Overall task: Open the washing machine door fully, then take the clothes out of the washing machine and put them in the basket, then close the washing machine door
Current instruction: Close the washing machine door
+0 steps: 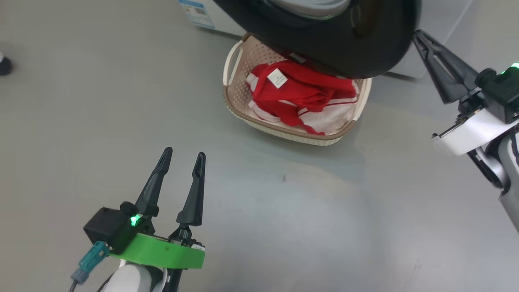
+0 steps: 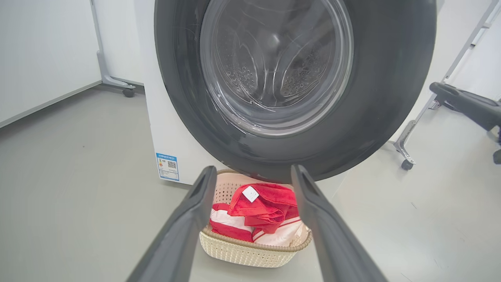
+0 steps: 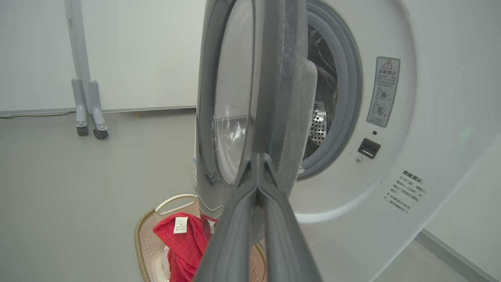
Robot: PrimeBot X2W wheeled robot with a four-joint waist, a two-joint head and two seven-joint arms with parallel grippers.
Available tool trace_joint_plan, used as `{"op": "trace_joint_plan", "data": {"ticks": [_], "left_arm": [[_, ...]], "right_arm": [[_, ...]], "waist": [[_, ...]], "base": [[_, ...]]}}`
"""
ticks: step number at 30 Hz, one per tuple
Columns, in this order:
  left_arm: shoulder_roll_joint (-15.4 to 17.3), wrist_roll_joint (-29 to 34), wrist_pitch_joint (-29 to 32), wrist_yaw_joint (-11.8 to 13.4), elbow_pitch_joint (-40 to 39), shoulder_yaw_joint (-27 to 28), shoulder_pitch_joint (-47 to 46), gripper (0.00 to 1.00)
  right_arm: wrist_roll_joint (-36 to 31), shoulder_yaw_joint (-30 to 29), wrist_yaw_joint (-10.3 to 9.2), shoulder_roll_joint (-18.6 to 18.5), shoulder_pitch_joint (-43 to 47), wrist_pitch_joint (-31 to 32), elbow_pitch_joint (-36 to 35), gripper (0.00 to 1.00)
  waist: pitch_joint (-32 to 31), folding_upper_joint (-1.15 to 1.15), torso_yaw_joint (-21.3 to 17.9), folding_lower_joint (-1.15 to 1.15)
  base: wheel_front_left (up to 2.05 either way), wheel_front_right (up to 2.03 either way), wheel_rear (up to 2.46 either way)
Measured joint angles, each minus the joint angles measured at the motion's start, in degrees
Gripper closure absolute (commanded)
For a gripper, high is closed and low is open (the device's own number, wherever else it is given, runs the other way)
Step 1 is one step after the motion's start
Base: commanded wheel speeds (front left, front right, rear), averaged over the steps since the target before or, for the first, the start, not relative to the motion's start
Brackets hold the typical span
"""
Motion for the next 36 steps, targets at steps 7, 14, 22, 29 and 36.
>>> {"op": "trace_joint_plan", "data": {"ticks": [7, 14, 22, 29, 36], "left_arm": [[-0.1, -2.4, 0.0, 0.0, -0.4, 0.2, -1.0, 0.0], [-0.2, -2.7, 0.0, 0.0, -0.6, 0.7, -1.1, 0.0], [-0.3, -3.5, 0.0, 0.0, -1.2, -0.3, -2.5, 0.0], [-0.5, -3.9, 0.0, 0.0, -1.8, -0.6, -2.9, 0.0], [-0.5, -5.2, 0.0, 0.0, -2.3, -1.7, -3.8, 0.0]], "right_arm": [[1.8, 2.0, 0.01, -1.5, -3.7, 0.1, 1.9, 1.0], [3.1, 3.3, 0.13, -2.2, -6.6, 0.0, 3.8, 1.0], [4.6, 3.0, 0.51, -4.0, -10.7, 0.0, 5.2, 1.0], [5.5, 1.7, 0.51, -5.2, -14.2, 0.0, 6.6, 1.0], [5.9, 0.5, 0.52, -6.8, -18.6, 0.2, 7.9, 1.0]], "waist": [[2.9, 0.0, 3.7, 0.0], [4.8, 0.0, 5.3, 0.0], [6.9, 0.0, 5.6, 0.0], [8.9, 0.0, 5.9, 0.0], [11.2, 0.0, 6.3, 0.0]], "base": [[0.0, 0.0, 0.0], [0.0, 0.0, 0.0], [0.0, 0.0, 0.0], [0.0, 0.0, 0.0], [0.0, 0.0, 0.0]]}}
